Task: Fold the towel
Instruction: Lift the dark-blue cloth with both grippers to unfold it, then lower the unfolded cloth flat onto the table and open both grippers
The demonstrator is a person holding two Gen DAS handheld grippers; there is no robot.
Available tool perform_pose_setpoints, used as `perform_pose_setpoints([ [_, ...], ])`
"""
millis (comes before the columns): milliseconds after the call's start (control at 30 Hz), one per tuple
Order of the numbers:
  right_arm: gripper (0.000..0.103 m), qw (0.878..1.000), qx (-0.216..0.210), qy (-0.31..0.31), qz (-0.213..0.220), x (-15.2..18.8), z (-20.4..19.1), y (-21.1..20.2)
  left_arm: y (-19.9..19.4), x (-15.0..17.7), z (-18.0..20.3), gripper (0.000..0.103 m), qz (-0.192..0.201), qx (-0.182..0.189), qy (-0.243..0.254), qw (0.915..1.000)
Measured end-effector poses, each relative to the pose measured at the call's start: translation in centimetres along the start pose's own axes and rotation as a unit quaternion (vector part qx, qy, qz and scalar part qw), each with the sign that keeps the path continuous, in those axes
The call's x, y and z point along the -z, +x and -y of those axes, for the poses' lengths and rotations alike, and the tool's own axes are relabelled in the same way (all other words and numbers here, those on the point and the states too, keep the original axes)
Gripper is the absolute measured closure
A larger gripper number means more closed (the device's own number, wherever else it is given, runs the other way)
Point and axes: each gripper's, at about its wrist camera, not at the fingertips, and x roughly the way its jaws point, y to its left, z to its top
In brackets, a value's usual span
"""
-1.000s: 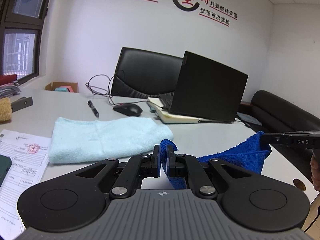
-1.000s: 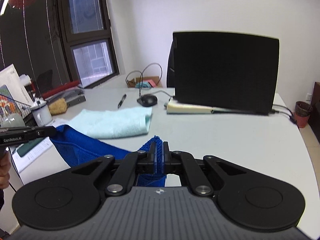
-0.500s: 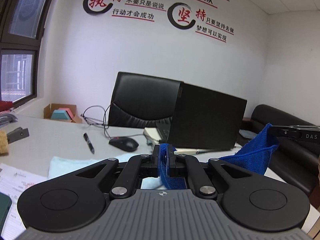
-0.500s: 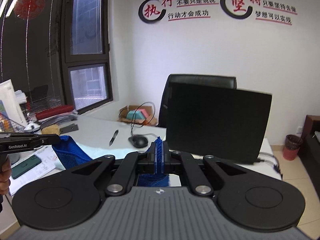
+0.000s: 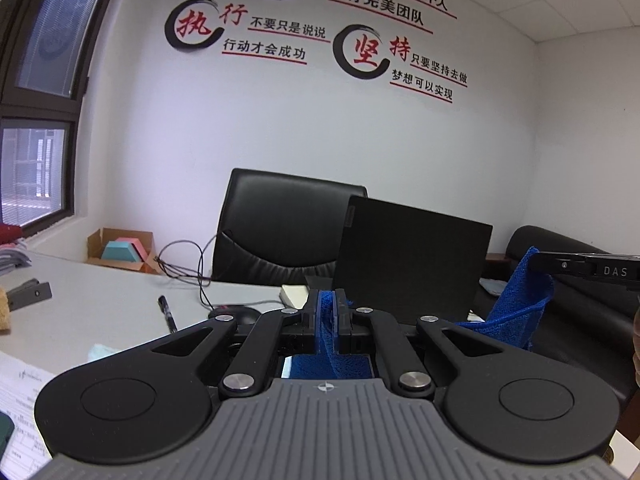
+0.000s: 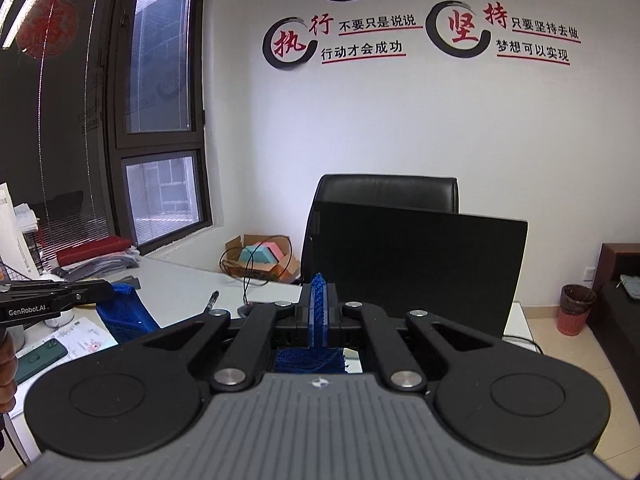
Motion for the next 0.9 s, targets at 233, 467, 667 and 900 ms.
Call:
perform_pose_setpoints([
  [233,0.099,1.0,-0.004,0.017,-0.024,2.7,0.1,-2.1,-2.5,3.2,0.1,0.097,-0.028,0.0,-0.016,0.9995],
  [467,0.099,0.999,0.001,0.023,-0.043,5.7,-0.7,-5.1,-4.7,6.3,0.7,0.097,-0.055,-0.004,-0.017,0.9983],
  [667,0.099,0.997,0.007,0.027,-0.067,8.6,-1.5,-7.3,-6.0,9.3,1.5,0.097,-0.089,0.006,-0.02,0.9958],
  [900,0.099,0.994,0.011,0.045,-0.095,11.3,-1.5,-9.0,-7.4,11.9,2.0,0.097,-0.114,0.003,-0.011,0.9934],
])
